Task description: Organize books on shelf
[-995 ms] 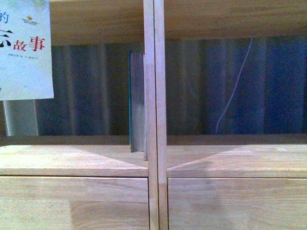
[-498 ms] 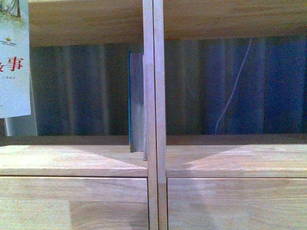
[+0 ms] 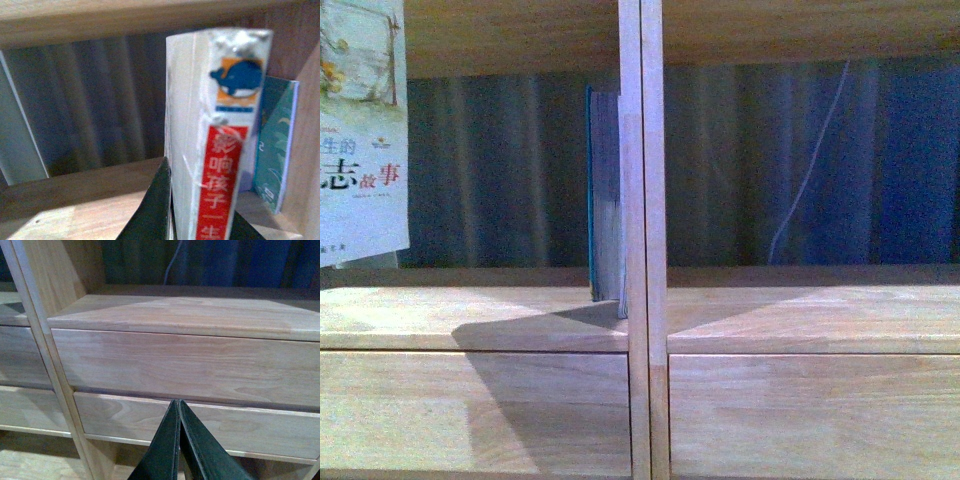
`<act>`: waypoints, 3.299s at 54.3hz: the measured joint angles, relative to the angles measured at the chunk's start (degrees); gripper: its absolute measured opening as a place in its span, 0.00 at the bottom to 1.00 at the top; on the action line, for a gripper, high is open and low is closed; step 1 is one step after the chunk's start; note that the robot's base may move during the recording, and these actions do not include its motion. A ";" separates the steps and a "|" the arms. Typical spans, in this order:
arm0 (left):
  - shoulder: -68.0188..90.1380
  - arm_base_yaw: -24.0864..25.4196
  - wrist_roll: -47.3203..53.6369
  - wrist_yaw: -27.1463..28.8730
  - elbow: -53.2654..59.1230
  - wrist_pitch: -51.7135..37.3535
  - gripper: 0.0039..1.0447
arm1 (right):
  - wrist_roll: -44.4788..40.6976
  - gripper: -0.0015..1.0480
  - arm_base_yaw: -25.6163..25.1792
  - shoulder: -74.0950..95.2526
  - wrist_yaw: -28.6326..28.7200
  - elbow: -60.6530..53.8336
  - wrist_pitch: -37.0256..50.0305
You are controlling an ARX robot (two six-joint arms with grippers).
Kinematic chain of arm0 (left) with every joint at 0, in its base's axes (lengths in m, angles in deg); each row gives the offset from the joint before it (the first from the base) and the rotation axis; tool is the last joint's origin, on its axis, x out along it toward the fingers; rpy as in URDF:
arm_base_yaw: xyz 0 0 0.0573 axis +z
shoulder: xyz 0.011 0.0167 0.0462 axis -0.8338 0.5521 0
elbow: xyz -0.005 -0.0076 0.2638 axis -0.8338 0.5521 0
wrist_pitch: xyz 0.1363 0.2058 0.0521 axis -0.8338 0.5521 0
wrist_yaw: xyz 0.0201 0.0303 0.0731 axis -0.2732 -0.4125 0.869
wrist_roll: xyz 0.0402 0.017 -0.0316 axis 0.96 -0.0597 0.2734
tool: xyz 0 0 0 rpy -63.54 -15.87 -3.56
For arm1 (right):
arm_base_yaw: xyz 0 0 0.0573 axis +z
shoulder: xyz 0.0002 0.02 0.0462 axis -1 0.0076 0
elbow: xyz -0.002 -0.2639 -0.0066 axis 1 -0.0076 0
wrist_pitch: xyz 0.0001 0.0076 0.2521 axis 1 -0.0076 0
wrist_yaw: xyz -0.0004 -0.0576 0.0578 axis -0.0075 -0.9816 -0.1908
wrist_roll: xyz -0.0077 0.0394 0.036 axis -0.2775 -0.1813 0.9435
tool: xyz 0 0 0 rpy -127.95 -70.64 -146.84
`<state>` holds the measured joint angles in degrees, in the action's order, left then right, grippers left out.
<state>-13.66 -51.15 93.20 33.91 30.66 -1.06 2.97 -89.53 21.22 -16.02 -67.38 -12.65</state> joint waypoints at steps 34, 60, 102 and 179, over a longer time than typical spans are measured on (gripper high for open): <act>25.57 -8.61 5.75 9.73 -17.77 -6.84 0.06 | 0.07 0.03 0.00 -9.11 0.00 -4.90 -3.67; 35.89 -12.48 7.32 13.99 -29.24 -4.48 0.06 | 0.00 0.03 0.00 -19.45 0.04 -4.92 -13.75; 43.98 -17.42 8.24 17.27 -36.52 -3.04 0.06 | -0.02 0.56 0.00 -19.47 0.02 -4.92 -13.75; 31.65 -16.04 -2.95 13.09 -26.91 9.97 0.93 | -0.02 0.93 0.00 -19.47 0.02 -4.92 -13.75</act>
<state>17.99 -67.19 90.25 47.00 3.75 8.90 2.95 -89.53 1.75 -16.00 -72.30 -26.40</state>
